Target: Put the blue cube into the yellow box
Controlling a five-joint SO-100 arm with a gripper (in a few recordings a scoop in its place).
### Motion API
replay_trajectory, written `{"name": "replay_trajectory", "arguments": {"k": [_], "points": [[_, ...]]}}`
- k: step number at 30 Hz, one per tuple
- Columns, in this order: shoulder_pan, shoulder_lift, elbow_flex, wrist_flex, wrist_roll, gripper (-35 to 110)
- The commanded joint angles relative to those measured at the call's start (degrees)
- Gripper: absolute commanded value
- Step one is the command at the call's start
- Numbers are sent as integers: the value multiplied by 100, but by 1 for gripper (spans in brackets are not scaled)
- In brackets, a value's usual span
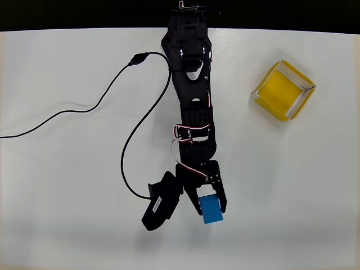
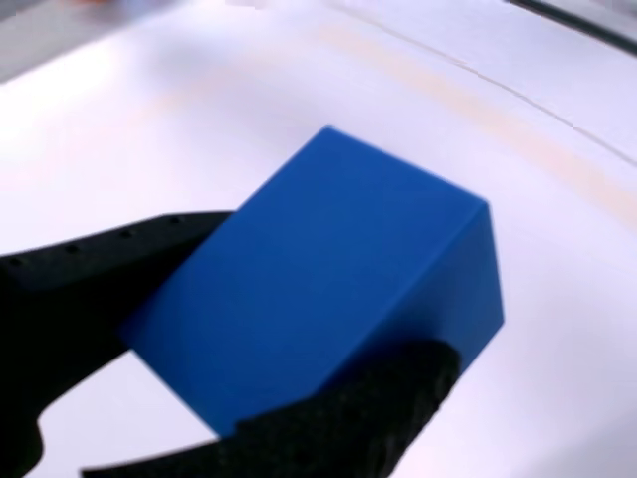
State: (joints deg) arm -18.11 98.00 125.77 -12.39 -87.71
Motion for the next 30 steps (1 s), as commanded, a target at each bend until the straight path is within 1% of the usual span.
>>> {"name": "replay_trajectory", "arguments": {"k": [1, 9, 12, 17, 23, 26, 30], "points": [[-835, 1670, 237, 97, -141, 14], [-2470, 2962, 940, 791, -167, 14], [-3032, 3366, 1151, 1195, -53, 15], [-3806, 3894, 1301, 2338, 563, 15], [-4518, 4043, 1239, 3771, 1354, 15], [-4790, 3876, 1239, 4096, 1696, 15], [-4983, 3568, 1239, 4219, 2057, 15]]}}
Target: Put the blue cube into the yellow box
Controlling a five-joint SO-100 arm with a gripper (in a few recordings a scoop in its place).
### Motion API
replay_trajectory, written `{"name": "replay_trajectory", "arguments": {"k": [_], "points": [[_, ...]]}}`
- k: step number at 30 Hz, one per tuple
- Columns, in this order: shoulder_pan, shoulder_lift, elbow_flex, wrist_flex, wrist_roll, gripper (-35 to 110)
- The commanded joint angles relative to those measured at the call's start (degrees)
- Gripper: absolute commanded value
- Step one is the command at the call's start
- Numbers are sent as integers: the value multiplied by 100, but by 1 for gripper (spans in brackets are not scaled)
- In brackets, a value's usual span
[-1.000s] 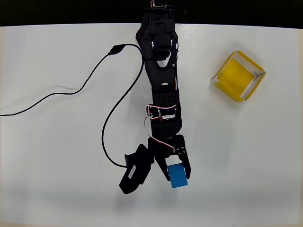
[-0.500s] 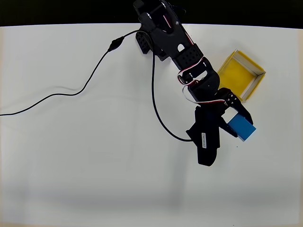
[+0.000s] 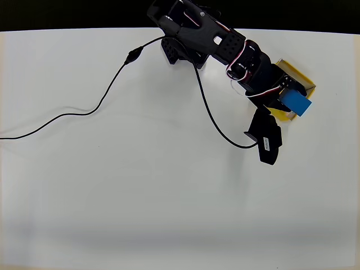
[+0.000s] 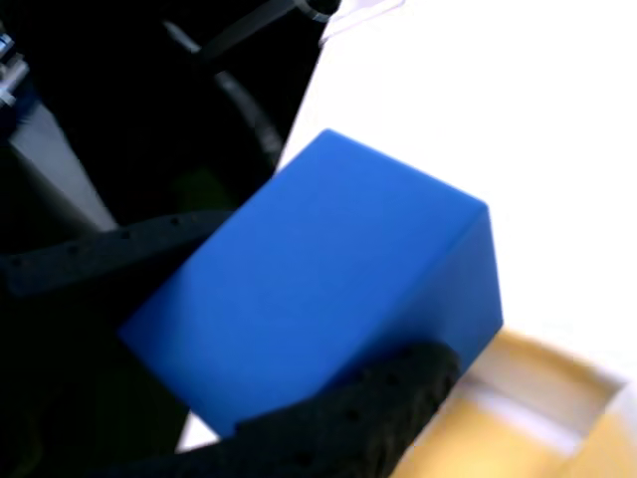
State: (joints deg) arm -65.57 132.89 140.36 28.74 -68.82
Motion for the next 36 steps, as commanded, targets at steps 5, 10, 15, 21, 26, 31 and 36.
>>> {"name": "replay_trajectory", "arguments": {"k": [5, 10, 15, 21, 26, 31, 36], "points": [[-325, -343, -237, 105, 492, 15], [-439, -694, -237, 18, 809, 15], [-642, -888, -193, 0, 1028, 15], [-703, -1090, -26, 44, 659, 19], [-633, -1257, 70, 88, 132, 20], [-615, -1274, 272, -149, -211, 31], [-571, -1257, 272, -264, -369, 44]]}}
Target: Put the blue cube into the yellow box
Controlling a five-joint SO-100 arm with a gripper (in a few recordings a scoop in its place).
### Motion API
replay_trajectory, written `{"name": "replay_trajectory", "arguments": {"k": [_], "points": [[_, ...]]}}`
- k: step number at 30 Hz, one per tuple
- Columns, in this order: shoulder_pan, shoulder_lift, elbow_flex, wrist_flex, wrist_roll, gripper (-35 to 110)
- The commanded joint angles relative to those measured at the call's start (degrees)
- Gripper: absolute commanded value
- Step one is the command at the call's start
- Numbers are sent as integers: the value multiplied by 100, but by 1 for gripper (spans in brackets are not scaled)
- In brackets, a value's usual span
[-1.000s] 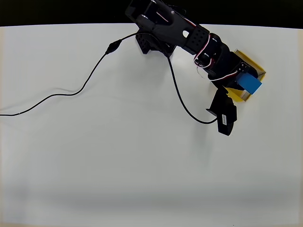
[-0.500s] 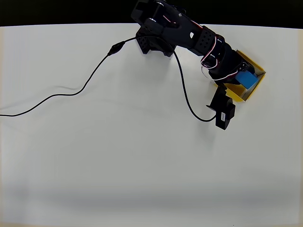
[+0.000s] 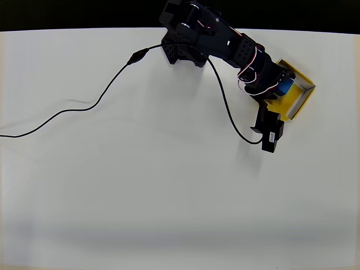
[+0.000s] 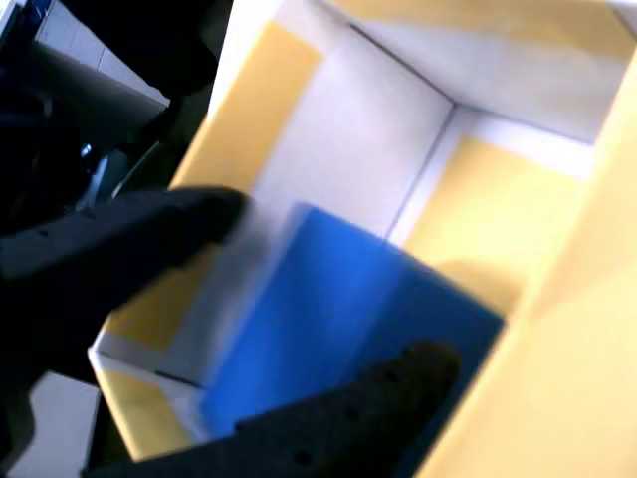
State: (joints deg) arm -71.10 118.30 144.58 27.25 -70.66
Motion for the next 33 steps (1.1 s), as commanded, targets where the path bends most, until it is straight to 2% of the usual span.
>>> {"name": "replay_trajectory", "arguments": {"k": [1, 7, 10, 13, 19, 24, 30, 33], "points": [[9, 229, -158, -158, -193, 45], [422, 686, -1020, -9, -466, 43], [615, 949, -1916, 589, -562, 41], [879, 1222, -2698, 1134, -650, 36], [2030, 1854, -2936, 1345, -835, 17], [3437, 2364, -1916, 677, -1134, 10], [4878, 3533, 431, -729, -1819, 8], [5282, 4201, 1248, -729, -1978, 8]]}}
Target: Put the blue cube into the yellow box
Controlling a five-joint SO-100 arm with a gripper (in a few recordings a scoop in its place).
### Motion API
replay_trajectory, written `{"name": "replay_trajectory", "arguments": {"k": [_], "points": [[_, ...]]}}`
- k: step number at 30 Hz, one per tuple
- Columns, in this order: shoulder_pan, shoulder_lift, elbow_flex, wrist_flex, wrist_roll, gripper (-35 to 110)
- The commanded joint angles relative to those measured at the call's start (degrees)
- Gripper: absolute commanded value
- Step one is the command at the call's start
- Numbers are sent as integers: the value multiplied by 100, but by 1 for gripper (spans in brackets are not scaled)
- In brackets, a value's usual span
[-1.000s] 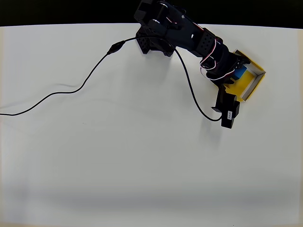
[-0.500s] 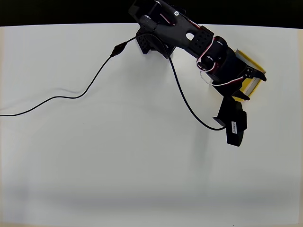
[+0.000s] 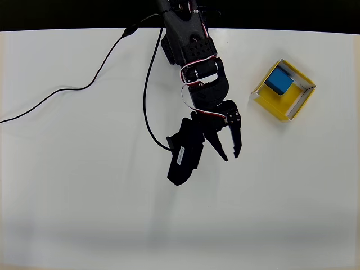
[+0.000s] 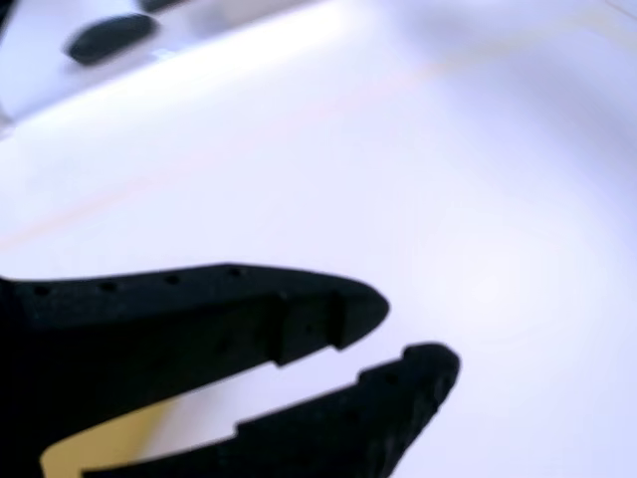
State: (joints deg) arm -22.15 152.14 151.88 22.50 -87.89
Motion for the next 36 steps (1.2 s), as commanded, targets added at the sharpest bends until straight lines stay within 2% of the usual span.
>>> {"name": "replay_trajectory", "arguments": {"k": [1, 9, 25, 27, 33, 36], "points": [[483, 1072, 773, -220, -272, 8], [984, 3059, 2830, 308, -554, 7], [1775, 3902, 2830, 4720, -88, 7], [1811, 3920, 2830, 5361, -712, 7], [1854, 3955, 2830, 5537, -791, 8], [1837, 3946, 2830, 5511, -158, 8]]}}
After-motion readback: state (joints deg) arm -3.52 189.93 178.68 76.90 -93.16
